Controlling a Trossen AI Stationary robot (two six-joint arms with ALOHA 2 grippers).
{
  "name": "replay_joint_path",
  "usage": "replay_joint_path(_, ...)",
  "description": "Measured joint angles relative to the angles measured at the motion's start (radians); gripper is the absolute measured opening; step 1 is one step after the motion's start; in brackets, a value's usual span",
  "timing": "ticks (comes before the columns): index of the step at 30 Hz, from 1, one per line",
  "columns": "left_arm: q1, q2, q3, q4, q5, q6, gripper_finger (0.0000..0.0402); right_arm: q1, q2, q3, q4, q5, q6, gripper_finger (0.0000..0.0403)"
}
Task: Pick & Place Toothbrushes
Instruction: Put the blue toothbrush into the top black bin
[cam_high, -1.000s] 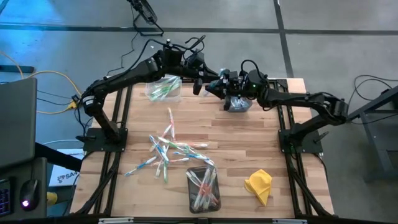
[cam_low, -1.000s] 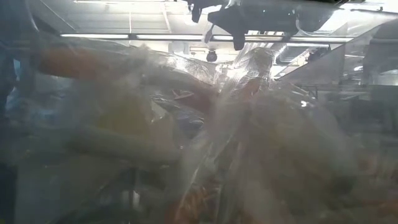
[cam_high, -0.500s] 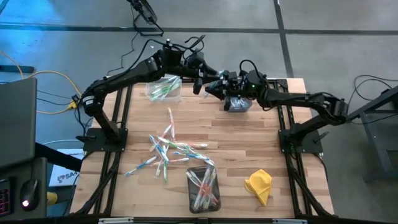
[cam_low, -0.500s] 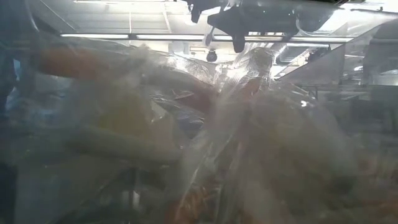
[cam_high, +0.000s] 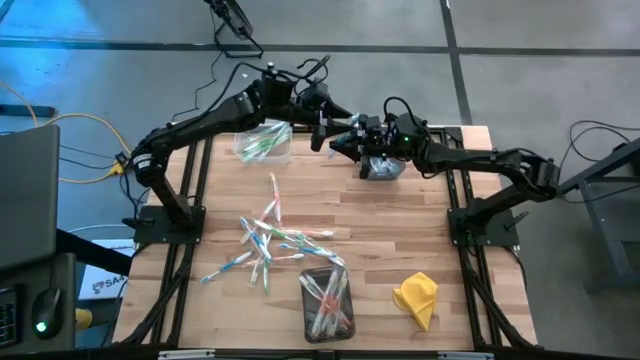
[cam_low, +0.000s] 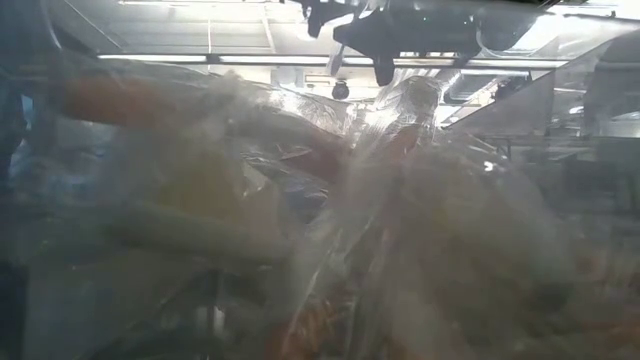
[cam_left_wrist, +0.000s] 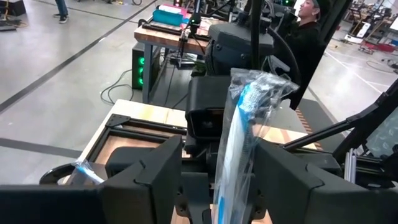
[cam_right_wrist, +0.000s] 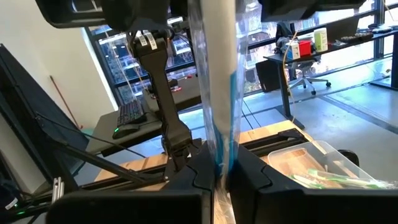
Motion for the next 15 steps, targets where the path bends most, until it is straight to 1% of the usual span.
replay_joint_path(8, 0.0, 0.002, 0.0, 0.013, 0.0, 0.0, 0.0189, 0.0, 0.0, 0.0, 0.001, 0.003, 0.0, 0.0015)
replay_joint_path(11, 0.0, 0.002, 0.001, -0.023, 0.001, -0.011, 0.0189, -0.005, 0.0, 0.0, 0.001, 0.004, 0.0, 0.0015)
replay_joint_path(15, 0.0, -0.02, 0.001, -0.111, -0.017, 0.05, 0.0189, -0.018, 0.0, 0.0, -0.02, 0.003, 0.005, 0.0015)
